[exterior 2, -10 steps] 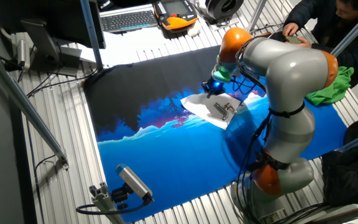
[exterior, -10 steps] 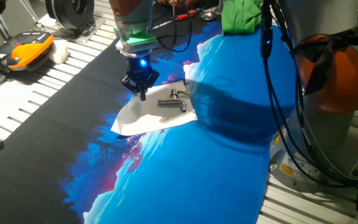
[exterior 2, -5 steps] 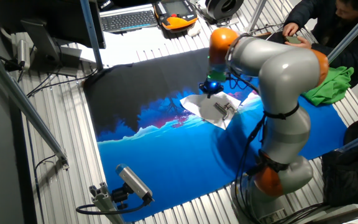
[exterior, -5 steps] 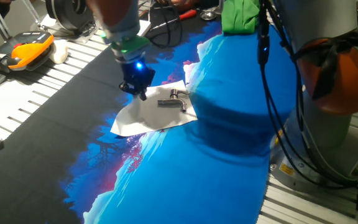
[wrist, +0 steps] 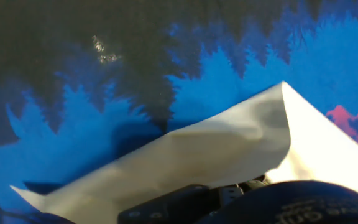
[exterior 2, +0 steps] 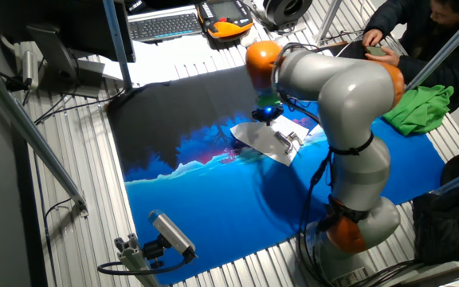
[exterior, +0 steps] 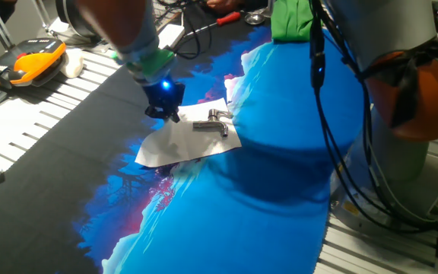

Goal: Unfold a piece of paper

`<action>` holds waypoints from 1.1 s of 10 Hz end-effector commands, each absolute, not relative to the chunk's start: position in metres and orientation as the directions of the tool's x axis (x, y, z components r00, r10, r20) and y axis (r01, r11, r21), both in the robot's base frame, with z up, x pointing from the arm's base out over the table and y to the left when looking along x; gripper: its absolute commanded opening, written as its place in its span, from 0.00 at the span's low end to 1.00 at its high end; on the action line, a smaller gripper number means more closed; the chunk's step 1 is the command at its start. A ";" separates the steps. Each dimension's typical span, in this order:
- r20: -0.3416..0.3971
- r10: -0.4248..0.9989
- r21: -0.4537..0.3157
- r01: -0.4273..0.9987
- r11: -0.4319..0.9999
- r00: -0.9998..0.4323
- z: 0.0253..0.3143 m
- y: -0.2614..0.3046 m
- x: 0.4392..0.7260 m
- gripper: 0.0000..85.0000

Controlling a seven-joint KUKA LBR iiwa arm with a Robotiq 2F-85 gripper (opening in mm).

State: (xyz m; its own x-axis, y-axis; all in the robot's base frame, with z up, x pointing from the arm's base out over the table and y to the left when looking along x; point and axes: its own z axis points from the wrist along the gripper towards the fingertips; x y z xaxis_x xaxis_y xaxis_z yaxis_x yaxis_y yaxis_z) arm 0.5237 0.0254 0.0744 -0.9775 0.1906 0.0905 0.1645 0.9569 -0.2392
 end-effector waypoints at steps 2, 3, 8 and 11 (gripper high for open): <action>0.101 0.013 -0.210 -0.008 0.978 -0.995 0.074 0.025 0.524 0.00; 0.092 0.024 -0.233 0.002 0.972 -0.996 0.074 0.025 0.524 0.00; 0.055 0.202 -0.096 0.196 0.976 -0.978 0.086 0.034 0.546 0.00; 0.047 0.241 -0.062 0.238 0.969 -0.969 0.087 0.033 0.552 0.00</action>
State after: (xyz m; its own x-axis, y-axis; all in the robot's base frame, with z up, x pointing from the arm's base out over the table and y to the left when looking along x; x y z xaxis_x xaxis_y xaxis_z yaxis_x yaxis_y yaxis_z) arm 0.5524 0.0329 0.0871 -0.9696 0.2400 0.0469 0.2369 0.9695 -0.0624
